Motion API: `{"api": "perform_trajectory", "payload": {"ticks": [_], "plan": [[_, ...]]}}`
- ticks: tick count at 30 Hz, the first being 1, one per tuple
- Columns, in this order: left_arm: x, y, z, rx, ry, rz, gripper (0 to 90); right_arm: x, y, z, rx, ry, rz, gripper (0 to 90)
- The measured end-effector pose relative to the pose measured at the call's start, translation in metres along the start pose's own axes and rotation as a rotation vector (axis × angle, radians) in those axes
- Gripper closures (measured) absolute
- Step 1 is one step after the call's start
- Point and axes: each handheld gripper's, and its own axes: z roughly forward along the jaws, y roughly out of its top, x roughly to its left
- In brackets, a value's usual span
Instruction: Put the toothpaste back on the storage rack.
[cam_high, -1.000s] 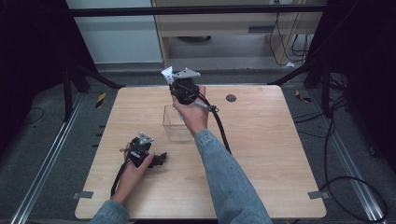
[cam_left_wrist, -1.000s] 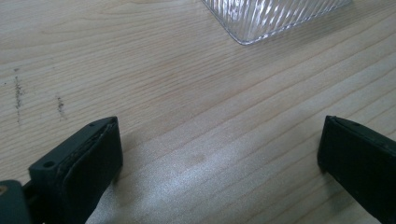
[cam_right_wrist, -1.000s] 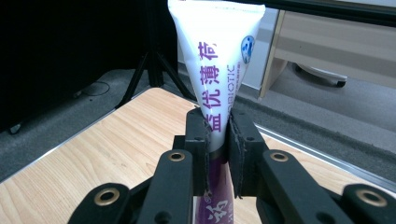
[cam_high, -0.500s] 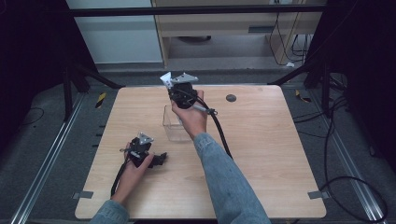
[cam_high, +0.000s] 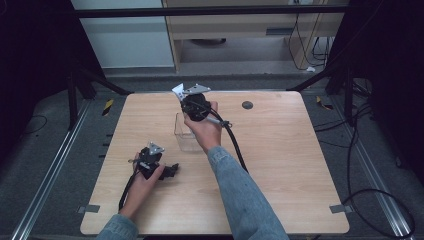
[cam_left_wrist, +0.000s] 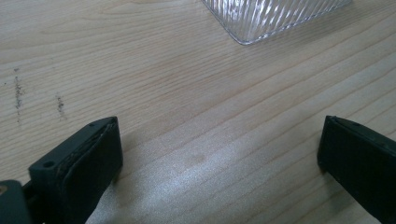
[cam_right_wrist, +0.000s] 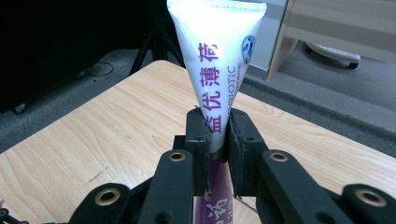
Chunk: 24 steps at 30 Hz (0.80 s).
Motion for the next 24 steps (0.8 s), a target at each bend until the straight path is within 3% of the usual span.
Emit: {"api": "perform_trajectory", "payload": {"ticks": [24], "plan": [[0.0,0.0,0.0,0.0,0.001,-0.001,0.0,0.003,-0.016,0.009,0.038,0.001,0.009,79.6]]}}
